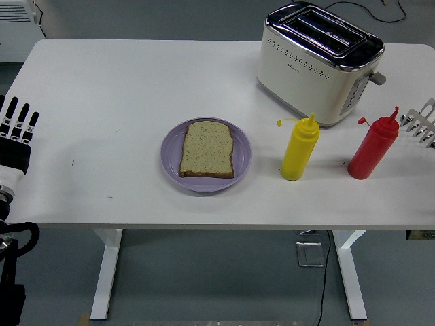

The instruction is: Pick up the cup,pour liquid into bread,place the cup on the desk

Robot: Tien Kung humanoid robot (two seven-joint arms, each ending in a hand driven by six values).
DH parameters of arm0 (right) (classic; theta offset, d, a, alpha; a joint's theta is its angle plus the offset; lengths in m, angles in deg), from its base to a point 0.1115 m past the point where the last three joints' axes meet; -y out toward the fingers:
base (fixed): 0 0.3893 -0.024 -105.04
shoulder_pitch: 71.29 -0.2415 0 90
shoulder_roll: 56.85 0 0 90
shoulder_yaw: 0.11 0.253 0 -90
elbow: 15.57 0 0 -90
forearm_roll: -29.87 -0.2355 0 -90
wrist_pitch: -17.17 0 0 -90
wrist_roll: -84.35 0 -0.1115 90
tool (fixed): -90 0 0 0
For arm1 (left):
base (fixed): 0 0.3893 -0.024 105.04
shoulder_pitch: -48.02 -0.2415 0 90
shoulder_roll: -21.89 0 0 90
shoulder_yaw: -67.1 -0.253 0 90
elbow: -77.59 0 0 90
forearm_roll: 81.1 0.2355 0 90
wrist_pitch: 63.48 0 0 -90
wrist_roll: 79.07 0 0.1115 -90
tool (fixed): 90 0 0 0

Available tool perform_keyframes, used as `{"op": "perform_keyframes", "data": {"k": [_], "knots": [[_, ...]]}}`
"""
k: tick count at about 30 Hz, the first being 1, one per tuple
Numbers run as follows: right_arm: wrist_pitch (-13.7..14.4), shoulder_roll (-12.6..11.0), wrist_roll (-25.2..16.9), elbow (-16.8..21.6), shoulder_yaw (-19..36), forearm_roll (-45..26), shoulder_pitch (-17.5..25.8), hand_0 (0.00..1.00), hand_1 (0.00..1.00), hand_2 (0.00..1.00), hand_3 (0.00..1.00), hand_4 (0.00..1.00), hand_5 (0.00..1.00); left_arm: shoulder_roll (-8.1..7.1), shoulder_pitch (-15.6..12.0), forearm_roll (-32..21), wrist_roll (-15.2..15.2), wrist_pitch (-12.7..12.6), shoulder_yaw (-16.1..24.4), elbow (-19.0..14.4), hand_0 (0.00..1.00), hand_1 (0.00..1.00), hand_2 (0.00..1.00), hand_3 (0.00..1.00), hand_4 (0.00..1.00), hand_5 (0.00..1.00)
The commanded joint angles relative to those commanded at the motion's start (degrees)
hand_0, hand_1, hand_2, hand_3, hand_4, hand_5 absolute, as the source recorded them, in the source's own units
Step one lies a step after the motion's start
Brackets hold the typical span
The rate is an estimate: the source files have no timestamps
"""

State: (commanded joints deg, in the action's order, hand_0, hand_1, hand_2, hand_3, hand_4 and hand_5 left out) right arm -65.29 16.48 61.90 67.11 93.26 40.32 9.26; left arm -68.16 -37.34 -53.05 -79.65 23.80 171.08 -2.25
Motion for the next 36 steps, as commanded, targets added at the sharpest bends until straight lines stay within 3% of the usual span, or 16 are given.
{"op": "perform_keyframes", "data": {"k": [2, 8, 25, 36], "knots": [[0.4, 0.1, 0.5, -0.5, -0.1, -1.0, 0.2, 0.861, 0.797, 0.847, 0.882, 0.793, 0.660, 0.00, -0.1, 0.0, 0.0, 0.0, 0.0, 0.0, 0.786, 0.737, 0.735, 0.698, 0.544, 0.998], [0.1, 0.4, 1.1, -1.5, -0.6, -1.9, 0.5, 0.860, 0.796, 0.847, 0.887, 0.766, 0.681, 0.04, -0.1, 0.0, 0.0, 0.1, -0.2, 0.0, 0.786, 0.737, 0.735, 0.698, 0.544, 0.998], [2.4, 1.0, 6.7, -2.5, 0.2, -0.1, 0.9, 0.858, 0.795, 0.846, 0.875, 0.750, 0.707, -0.05, 0.0, -0.1, 0.0, 0.0, -0.2, -0.1, 0.787, 0.737, 0.735, 0.698, 0.544, 0.998], [3.5, 1.1, 8.0, -2.5, 0.9, -0.5, 0.9, 0.843, 0.787, 0.836, 0.861, 0.719, 0.723, -0.08, 0.3, -0.1, 0.0, 0.0, 0.0, -0.1, 0.787, 0.736, 0.735, 0.698, 0.544, 0.998]]}}
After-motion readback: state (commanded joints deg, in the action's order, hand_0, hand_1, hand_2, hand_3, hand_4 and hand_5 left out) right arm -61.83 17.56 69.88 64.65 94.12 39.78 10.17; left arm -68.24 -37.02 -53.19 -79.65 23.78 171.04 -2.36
